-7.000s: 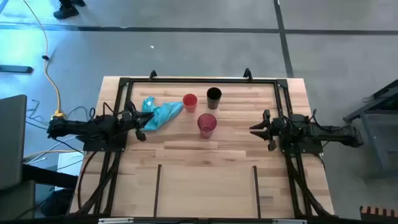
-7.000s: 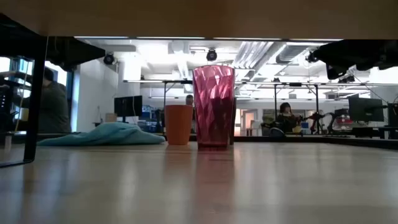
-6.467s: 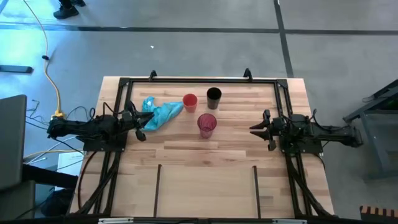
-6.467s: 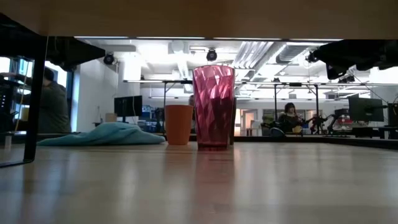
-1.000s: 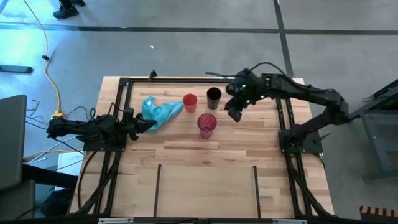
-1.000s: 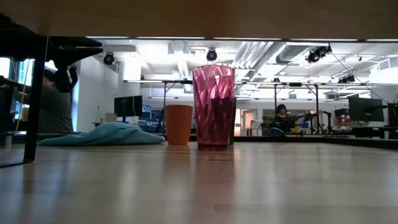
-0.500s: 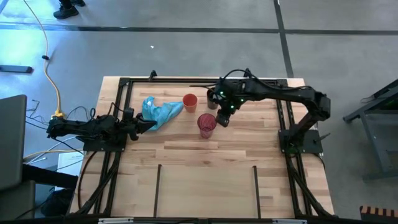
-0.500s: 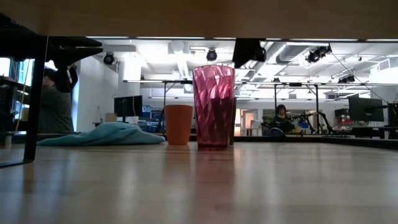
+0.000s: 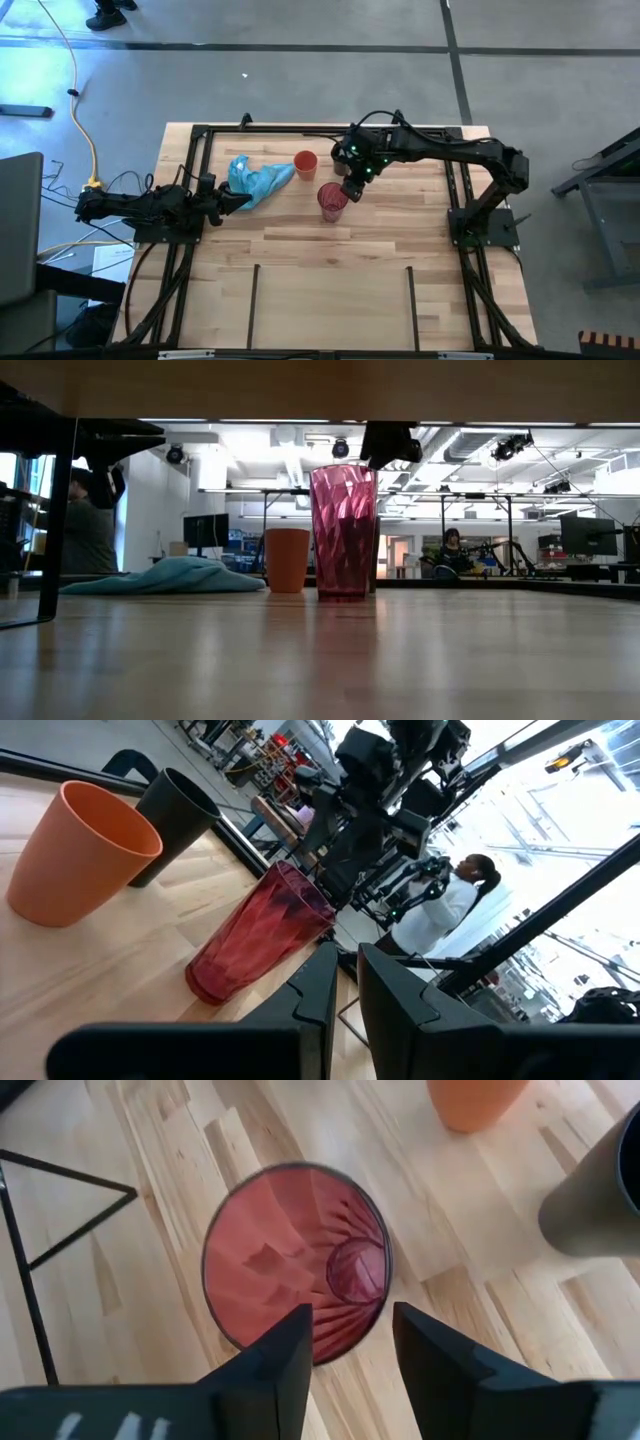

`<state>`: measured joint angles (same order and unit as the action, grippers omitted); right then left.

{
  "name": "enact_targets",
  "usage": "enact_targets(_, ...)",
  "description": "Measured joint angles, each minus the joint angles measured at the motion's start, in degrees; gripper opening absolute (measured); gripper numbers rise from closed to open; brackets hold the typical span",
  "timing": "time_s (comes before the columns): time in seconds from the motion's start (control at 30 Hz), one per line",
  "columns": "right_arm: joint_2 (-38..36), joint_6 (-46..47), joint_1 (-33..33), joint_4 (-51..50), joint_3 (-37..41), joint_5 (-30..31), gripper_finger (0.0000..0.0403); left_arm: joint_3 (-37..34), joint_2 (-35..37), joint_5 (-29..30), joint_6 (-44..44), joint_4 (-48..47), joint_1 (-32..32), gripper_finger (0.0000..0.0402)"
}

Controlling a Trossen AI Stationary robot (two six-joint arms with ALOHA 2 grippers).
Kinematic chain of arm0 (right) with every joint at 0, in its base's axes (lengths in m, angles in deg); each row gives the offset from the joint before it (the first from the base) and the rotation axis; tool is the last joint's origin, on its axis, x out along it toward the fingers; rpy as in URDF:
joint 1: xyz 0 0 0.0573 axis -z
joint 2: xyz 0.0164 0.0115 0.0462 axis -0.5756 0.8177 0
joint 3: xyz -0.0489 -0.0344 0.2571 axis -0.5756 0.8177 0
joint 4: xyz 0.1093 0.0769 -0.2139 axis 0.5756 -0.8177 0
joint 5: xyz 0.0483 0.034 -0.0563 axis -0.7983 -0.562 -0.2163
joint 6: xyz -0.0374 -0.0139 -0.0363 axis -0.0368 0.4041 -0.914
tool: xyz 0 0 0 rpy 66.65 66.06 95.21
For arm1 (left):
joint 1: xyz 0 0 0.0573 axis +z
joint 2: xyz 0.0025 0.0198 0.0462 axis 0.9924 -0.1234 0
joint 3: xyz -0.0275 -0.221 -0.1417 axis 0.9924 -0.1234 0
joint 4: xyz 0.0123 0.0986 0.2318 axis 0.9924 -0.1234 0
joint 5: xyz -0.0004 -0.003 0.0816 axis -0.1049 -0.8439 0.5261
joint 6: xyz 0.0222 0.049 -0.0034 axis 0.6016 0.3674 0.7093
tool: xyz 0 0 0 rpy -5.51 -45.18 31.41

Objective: Stack small to large cups/mugs on shelf
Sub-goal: Put the red cup on the shelf

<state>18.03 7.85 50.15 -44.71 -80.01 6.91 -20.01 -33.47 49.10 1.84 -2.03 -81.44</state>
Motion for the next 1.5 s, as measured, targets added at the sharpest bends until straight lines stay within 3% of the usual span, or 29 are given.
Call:
enact_targets(0.27,0.6,-1.1,0.0,3.3,0.0,0.8,0.0135,0.0,0.0,0.0,0.1,0.0,0.0,0.0035)
enact_targets(0.83,2.4,-13.1,-0.3,4.4,0.0,0.1,0.0135,0.0,0.0,0.0,0.1,0.0,0.0,0.0035)
enact_targets(1.13,3.4,-16.7,-0.3,4.5,0.0,3.8,0.0135,0.0,0.0,0.0,0.1,0.0,0.0,0.0035)
enact_targets(1.5,5.5,-15.5,-0.5,4.1,0.0,4.0,0.0135,0.0,0.0,0.2,2.1,0.0,0.0,0.0035)
